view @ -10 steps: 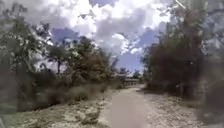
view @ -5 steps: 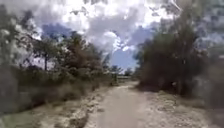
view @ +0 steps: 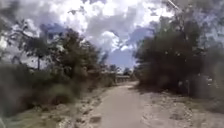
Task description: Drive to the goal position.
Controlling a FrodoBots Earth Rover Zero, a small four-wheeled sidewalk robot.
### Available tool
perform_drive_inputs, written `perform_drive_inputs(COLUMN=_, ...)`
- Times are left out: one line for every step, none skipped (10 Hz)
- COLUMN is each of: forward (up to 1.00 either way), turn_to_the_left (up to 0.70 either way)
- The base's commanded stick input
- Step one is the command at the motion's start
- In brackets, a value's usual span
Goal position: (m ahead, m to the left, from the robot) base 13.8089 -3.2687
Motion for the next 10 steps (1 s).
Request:
perform_drive_inputs(forward=0.70, turn_to_the_left=0.00)
perform_drive_inputs(forward=0.70, turn_to_the_left=0.00)
perform_drive_inputs(forward=0.70, turn_to_the_left=0.00)
perform_drive_inputs(forward=0.70, turn_to_the_left=0.00)
perform_drive_inputs(forward=0.70, turn_to_the_left=0.00)
perform_drive_inputs(forward=0.70, turn_to_the_left=0.00)
perform_drive_inputs(forward=0.70, turn_to_the_left=0.00)
perform_drive_inputs(forward=0.70, turn_to_the_left=0.00)
perform_drive_inputs(forward=0.70, turn_to_the_left=0.00)
perform_drive_inputs(forward=0.70, turn_to_the_left=0.00)
